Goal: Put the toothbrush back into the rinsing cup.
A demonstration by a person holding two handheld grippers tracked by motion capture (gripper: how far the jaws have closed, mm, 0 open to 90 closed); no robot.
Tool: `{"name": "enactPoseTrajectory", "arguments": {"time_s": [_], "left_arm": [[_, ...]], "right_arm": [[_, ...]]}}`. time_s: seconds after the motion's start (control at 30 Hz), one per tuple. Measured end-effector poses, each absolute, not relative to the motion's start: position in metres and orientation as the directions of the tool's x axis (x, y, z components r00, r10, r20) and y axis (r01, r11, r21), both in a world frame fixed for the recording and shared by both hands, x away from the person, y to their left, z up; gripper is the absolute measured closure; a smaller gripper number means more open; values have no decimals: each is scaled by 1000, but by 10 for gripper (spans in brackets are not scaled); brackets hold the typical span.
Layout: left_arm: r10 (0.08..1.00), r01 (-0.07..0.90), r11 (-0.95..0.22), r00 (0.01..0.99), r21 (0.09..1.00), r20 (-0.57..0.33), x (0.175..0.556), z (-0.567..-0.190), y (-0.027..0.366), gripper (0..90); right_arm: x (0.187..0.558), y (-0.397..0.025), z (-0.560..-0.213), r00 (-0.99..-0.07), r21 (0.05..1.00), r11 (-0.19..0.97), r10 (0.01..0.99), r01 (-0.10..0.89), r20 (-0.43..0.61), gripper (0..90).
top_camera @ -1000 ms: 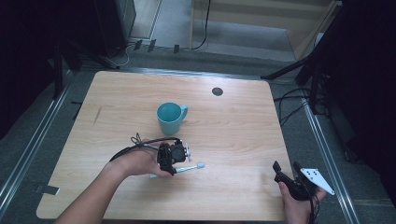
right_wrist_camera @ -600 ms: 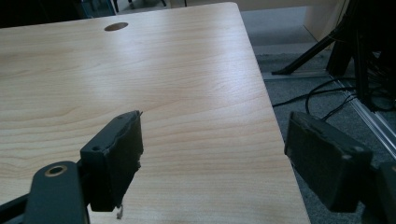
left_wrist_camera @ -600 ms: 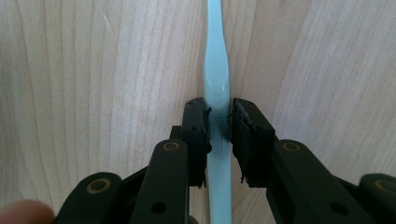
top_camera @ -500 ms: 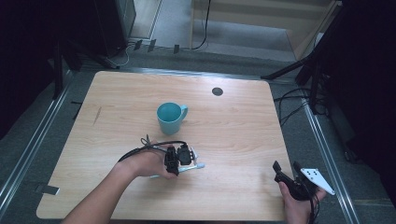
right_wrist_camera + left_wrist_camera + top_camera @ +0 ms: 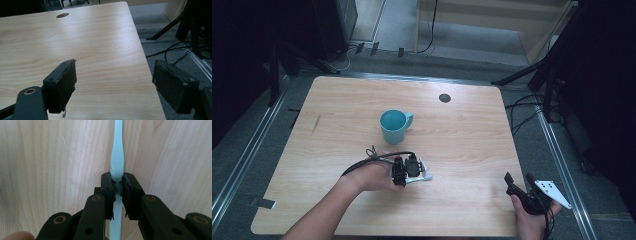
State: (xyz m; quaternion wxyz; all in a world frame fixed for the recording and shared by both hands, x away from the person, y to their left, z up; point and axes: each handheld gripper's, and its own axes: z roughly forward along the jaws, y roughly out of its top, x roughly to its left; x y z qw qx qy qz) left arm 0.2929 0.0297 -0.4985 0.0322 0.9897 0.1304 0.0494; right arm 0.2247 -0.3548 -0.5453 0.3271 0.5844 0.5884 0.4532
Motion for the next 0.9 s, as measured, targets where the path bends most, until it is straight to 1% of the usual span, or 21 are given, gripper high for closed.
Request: {"name": "enactPoseTrajectory", "arguments": {"time_s": [0.03, 0.1, 0.13, 0.17, 0.2, 0.3, 0.33, 0.37, 0.47, 0.5, 0.53, 0.6, 0.63, 0.77, 0.9], "left_arm": [[261, 255, -964, 961, 77, 89, 293, -498, 30, 805], [284, 267, -949, 955, 168, 89, 294, -483, 35, 805], [284, 267, -949, 955, 168, 89, 294, -483, 35, 806], [302, 279, -937, 949, 210, 89, 295, -473, 38, 805], [302, 279, -937, 949, 210, 89, 295, -473, 38, 805], [341, 295, -906, 934, 302, 110, 296, -455, 47, 805], [348, 296, -900, 930, 321, 118, 297, -451, 50, 805], [348, 296, -900, 930, 321, 118, 297, -451, 50, 805], [386, 311, -867, 913, 390, 129, 299, -440, 57, 806], [403, 310, -847, 904, 432, 143, 298, -432, 60, 805], [403, 310, -847, 904, 432, 143, 298, -432, 60, 805], [426, 309, -815, 893, 491, 145, 298, -423, 63, 806], [457, 311, -775, 878, 550, 146, 299, -413, 67, 805], [511, 313, -693, 848, 649, 137, 302, -397, 77, 806], [571, 305, -582, 813, 754, 112, 304, -384, 90, 806]], "right_arm": [[225, -355, -545, -103, 916, -94, 984, 391, 145, 192], [225, -355, -545, -102, 915, -96, 984, 392, 147, 192], [225, -355, -545, -102, 915, -96, 984, 393, 147, 192], [225, -355, -545, -102, 915, -95, 984, 393, 146, 192], [225, -355, -545, -102, 915, -95, 984, 393, 146, 192], [225, -355, -545, -99, 915, -96, 984, 392, 146, 191], [225, -355, -545, -99, 915, -96, 984, 392, 146, 191], [225, -355, -545, -99, 915, -96, 984, 392, 146, 191], [225, -355, -545, -100, 917, -91, 985, 389, 140, 191], [225, -355, -545, -101, 918, -86, 986, 386, 135, 191], [225, -355, -545, -101, 918, -86, 986, 386, 135, 191], [225, -355, -545, -99, 919, -85, 986, 385, 133, 190], [225, -354, -545, -96, 920, -85, 987, 383, 131, 191], [225, -354, -545, -93, 919, -87, 987, 385, 133, 190], [224, -354, -545, -92, 918, -91, 986, 386, 136, 191]]}}
